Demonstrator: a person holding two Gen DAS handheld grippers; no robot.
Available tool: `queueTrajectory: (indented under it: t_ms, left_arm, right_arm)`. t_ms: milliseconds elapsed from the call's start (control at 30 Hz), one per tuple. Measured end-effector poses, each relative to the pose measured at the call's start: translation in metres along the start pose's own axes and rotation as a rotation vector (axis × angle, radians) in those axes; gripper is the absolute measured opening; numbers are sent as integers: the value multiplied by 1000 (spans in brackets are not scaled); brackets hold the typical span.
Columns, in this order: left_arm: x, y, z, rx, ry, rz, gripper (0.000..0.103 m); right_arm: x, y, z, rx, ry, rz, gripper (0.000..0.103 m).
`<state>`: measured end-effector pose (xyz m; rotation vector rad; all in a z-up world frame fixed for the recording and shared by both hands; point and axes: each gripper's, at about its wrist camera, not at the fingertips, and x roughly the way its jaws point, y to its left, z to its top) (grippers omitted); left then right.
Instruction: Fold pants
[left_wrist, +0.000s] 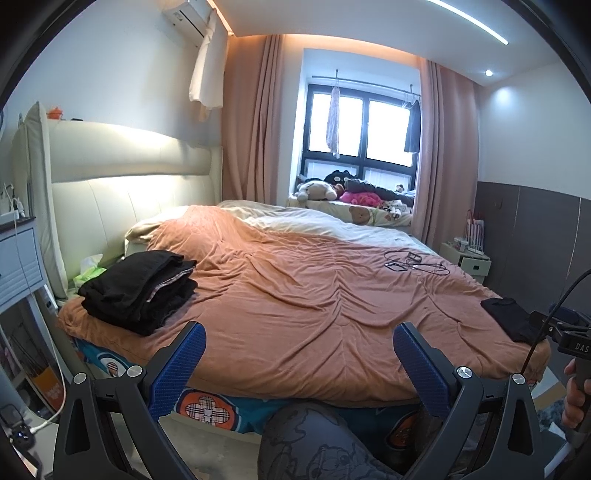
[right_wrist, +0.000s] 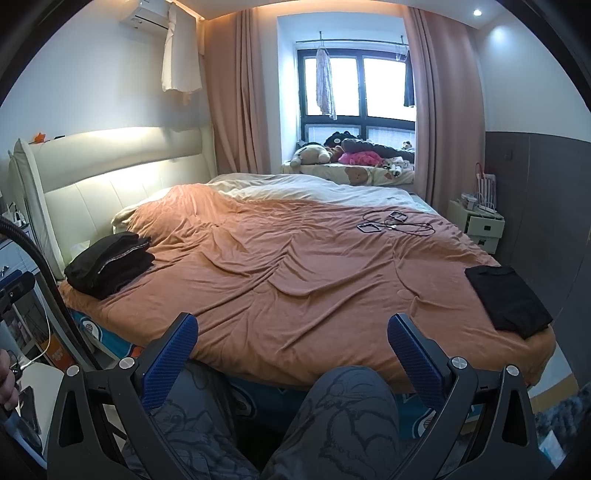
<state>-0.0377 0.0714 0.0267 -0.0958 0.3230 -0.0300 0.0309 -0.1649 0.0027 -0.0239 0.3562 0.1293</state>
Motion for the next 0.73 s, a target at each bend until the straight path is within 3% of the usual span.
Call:
queueTrajectory:
  t_ms: [733]
  left_arm:
    - [-19,-4,1,2,-27,-34,102]
  right_arm:
    - [-9,-2,-4,-8,-17,10,103]
